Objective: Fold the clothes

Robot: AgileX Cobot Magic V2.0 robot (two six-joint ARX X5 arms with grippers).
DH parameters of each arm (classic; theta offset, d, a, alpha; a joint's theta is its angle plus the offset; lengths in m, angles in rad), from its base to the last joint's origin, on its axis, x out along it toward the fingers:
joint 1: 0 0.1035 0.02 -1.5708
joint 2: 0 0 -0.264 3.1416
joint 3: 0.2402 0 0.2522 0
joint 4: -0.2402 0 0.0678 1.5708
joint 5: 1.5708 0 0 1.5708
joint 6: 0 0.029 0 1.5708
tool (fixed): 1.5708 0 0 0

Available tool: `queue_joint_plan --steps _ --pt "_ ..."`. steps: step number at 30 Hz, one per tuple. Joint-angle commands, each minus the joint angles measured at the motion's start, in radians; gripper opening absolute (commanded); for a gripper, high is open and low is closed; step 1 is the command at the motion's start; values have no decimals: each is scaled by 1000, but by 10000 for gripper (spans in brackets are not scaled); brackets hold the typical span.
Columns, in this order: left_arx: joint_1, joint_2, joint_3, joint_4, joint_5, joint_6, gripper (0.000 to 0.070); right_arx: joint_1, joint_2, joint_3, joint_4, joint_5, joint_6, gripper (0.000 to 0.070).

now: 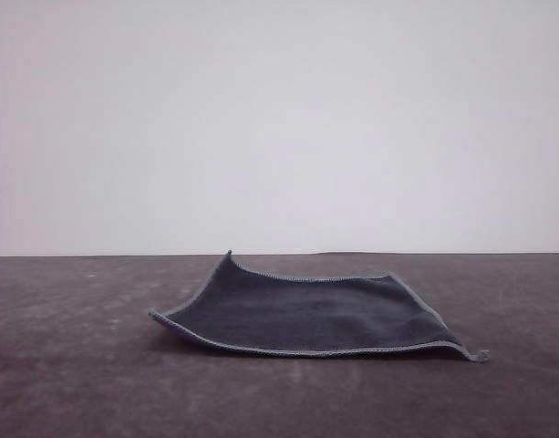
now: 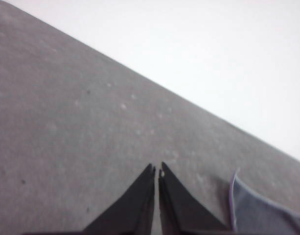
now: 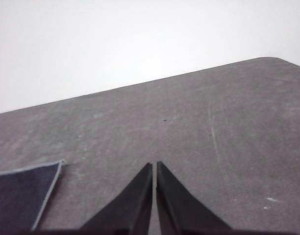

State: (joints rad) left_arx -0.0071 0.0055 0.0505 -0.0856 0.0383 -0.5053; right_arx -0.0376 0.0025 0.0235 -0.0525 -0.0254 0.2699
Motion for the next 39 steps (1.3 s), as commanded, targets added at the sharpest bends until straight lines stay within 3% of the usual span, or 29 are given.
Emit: queue_joint_plan --steps 1,6,14,21,26,29,34,39 --pt "0 -1 50 13 -17 -12 4 0 1 39 13 -2 36 10" --pt "0 17 195 -118 -53 7 4 0 3 167 -59 -1 37 6" --pt "0 170 459 -376 -66 164 4 0 103 410 -334 -4 28 6" --pt "0 360 569 -541 -50 292 4 0 268 488 -465 -91 -92 6" --pt "0 495 587 -581 85 314 4 12 392 488 -456 -191 -152 6" --pt "-15 570 598 -579 172 315 4 50 454 488 -438 -186 -174 6" --pt "-131 635 615 -549 173 366 4 145 504 488 -406 -180 -207 6" --pt "-268 665 640 -512 172 503 4 244 516 488 -384 -153 -215 6"
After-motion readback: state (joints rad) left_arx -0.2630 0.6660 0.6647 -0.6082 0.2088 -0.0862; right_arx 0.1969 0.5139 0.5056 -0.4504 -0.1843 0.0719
